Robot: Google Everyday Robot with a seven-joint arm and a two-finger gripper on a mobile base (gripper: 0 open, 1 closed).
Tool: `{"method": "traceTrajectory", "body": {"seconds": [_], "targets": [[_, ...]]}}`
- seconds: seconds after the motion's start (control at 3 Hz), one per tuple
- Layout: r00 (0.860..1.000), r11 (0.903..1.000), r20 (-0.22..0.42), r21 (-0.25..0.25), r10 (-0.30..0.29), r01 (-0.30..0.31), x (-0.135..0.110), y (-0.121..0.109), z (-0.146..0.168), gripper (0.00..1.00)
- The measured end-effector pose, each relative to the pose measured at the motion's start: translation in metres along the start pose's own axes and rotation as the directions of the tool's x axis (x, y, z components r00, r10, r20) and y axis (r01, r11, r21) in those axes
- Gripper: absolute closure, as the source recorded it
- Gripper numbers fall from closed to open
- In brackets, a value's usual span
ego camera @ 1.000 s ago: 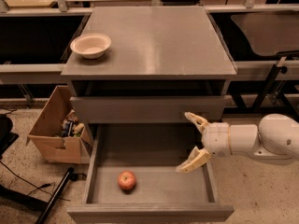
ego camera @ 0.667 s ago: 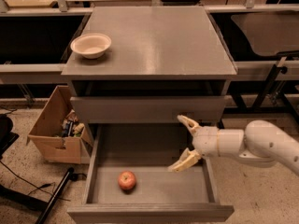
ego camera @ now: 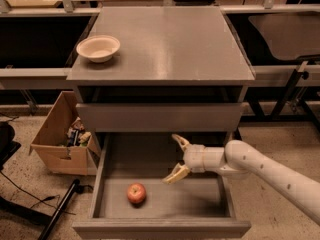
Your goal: Pick apple from middle drawer and place on counter
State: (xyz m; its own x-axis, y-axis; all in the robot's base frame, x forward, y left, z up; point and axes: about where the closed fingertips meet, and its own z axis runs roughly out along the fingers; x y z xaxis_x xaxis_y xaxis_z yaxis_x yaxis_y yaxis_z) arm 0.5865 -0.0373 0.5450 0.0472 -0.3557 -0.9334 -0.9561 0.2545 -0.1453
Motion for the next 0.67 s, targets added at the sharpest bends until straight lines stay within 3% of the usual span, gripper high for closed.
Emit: {"method": "traceTrajectory", "body": {"seconds": [0.33,0.67], "targets": [[0.999,0.9985,-0.034,-0.054,0.006,-0.007,0.041,-0.001,0.036,0.00],[0.997,0.9940,-0.080,-0.109,-0.021,0.013,0.053,0.013,0.058,0.00]]}}
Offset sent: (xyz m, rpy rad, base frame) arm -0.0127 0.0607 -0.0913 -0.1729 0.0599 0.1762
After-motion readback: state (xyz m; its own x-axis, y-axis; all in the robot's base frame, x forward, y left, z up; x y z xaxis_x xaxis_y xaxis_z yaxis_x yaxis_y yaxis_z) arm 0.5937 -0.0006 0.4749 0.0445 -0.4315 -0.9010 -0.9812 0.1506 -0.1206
